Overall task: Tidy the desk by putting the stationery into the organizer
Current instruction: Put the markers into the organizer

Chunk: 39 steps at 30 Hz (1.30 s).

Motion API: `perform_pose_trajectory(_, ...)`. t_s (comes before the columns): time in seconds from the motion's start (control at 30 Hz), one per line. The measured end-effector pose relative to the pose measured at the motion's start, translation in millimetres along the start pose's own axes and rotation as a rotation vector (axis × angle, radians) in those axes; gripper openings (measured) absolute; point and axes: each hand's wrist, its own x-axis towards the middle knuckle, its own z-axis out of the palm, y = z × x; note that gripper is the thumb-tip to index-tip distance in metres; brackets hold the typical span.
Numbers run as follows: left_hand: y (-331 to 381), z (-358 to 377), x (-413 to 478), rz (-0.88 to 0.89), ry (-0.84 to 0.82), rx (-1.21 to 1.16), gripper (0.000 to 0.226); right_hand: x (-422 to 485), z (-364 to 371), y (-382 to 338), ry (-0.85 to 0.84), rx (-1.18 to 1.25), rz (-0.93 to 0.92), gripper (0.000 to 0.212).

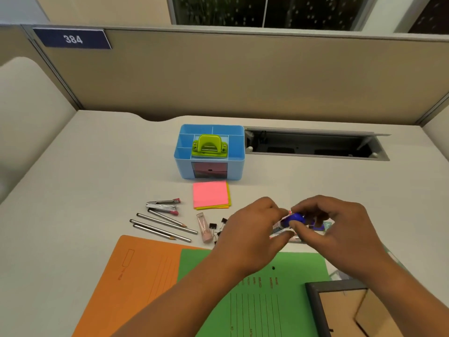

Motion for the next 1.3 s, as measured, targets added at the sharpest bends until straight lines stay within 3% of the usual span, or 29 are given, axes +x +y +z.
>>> perform_pose_trajectory(0.17,-7,-14,7,0.049,0.024,0.020,0.026,3,13,-5,0.040,0.083,0.042,0.029)
perform_pose_trajectory(0.3,-16,-30,21,0.031,0.058,0.072,0.021,6,16,0,-0.041,0.185,0.134,0.050)
perform_pose_trajectory(0.53,-51,-80,92,-0.141,0.323,0.035,0.020,2,27,64,-0.179,-0.072,0.355,0.038)
perform_pose_trajectory(0.8,-87,-82,133,-0.230,0.224,0.300,0.022,-8,34,108,-0.373,-0.432,0.418,0.035)
perform_pose_trajectory(1.3,-116,-35,134,-0.384,0.004,0.431,0.026,-4,37,127,-0.466,-0.684,0.282,0.034)
